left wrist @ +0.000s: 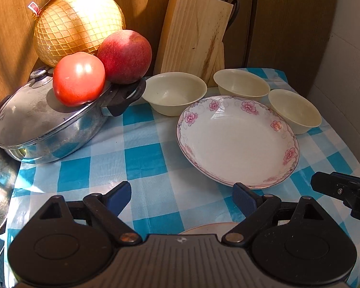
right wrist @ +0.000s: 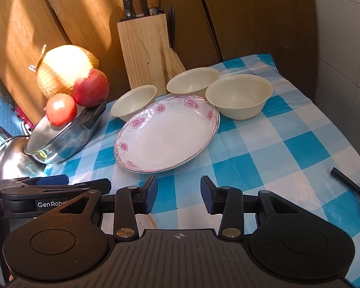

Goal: Organize plates and bowls
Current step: 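Open both tools and move them toward the pink-flower dish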

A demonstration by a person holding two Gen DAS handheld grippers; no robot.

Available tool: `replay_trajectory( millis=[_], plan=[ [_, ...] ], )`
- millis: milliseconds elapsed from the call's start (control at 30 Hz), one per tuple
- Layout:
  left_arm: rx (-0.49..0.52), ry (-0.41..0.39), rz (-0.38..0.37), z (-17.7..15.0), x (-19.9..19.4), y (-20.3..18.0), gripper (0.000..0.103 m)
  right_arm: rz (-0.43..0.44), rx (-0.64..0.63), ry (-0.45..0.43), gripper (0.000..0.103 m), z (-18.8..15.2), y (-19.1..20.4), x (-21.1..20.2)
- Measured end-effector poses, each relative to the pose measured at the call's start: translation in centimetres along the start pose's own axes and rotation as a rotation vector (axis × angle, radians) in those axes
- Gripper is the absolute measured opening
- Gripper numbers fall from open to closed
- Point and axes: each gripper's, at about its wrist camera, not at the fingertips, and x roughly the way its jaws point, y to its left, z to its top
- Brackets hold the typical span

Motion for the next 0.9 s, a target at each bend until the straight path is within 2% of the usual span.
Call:
replay_trajectory(
  millis=[267, 633, 900],
  plan=[
    [-0.027, 0.002, 0.016, 1.8, 1.8, -0.3, 0.086, -0.041, 0.01, -0.023, 0.049, 2.3, -0.9, 1.5],
    [-0.074, 0.041, 0.01, 3.1, 4.8, 0.4, 0.086, -0.067, 0.077, 0.016, 0.049, 4.2, -2.6, 4.6],
    [-0.036, 0.052, 0.017, 3.2, 6.1, -0.7, 0.086, -0.072, 0.077, 0.034, 0.049, 4.6, -2.6, 5.9]
  ],
)
